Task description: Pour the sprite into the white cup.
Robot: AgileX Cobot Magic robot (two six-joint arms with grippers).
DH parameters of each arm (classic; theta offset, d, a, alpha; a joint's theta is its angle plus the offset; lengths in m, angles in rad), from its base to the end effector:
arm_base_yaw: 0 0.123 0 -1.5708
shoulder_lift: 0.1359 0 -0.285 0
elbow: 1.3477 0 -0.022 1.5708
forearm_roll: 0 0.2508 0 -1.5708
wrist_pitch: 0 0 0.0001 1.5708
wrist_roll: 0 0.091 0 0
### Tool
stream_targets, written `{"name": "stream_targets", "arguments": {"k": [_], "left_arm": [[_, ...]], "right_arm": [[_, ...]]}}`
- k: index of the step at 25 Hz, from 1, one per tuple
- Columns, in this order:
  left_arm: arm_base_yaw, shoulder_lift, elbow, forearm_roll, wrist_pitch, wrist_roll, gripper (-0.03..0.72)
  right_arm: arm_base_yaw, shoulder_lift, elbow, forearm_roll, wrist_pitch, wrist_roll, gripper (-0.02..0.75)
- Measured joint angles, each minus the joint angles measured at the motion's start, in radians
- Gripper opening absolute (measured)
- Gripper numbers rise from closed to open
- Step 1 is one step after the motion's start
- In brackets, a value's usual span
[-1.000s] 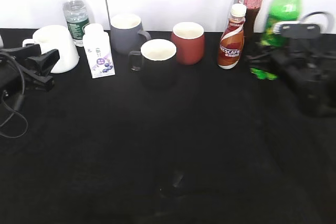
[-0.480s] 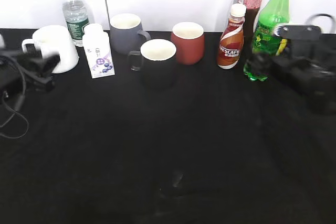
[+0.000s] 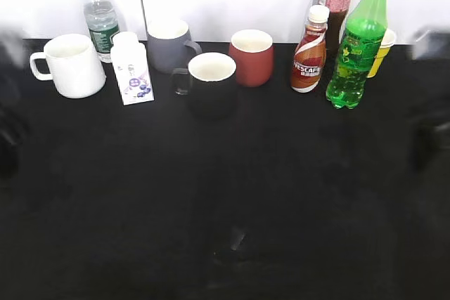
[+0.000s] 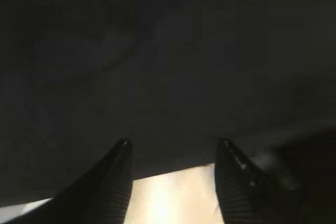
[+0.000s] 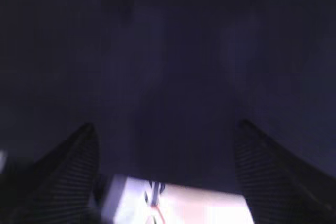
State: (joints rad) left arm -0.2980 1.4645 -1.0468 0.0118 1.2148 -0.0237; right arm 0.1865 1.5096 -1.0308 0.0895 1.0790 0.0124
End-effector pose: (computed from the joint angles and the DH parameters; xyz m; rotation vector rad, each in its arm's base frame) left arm 0.2441 -0.0739 0.2563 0.4320 3.0845 0.0107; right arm 0.2646 0.0572 0.2416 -0.2067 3.0399 0.1380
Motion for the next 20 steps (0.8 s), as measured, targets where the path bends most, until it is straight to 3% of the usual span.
{"name": "stream_targets", "arguments": {"k": [6,8,11,15,20], "left_arm": [[0.000,-0.751,0.043,-0.042,0.000,0.002,0.395],[0.000,-0.941,0.119,-0.041,0.001,0.002,0.395],[0.000,-1.268,0.353,-0.039,-0.030,0.002,0.395],[0.000,-1.321,0.509,-0.031,-0.149,0.003,0.395],[0.000,-1.321,0.511,-0.031,-0.158,0.003,0.386]], "right_arm": [[0.000,-0.665,0.092,-0.019,0.064,-0.001,0.592],[0.000,-0.918,0.184,-0.020,0.065,-0.001,0.592],[0.000,-1.232,0.339,-0.020,0.064,-0.001,0.591],[0.000,-1.387,0.503,-0.022,0.034,-0.001,0.590],[0.000,-1.389,0.539,-0.012,-0.020,-0.001,0.563]]}}
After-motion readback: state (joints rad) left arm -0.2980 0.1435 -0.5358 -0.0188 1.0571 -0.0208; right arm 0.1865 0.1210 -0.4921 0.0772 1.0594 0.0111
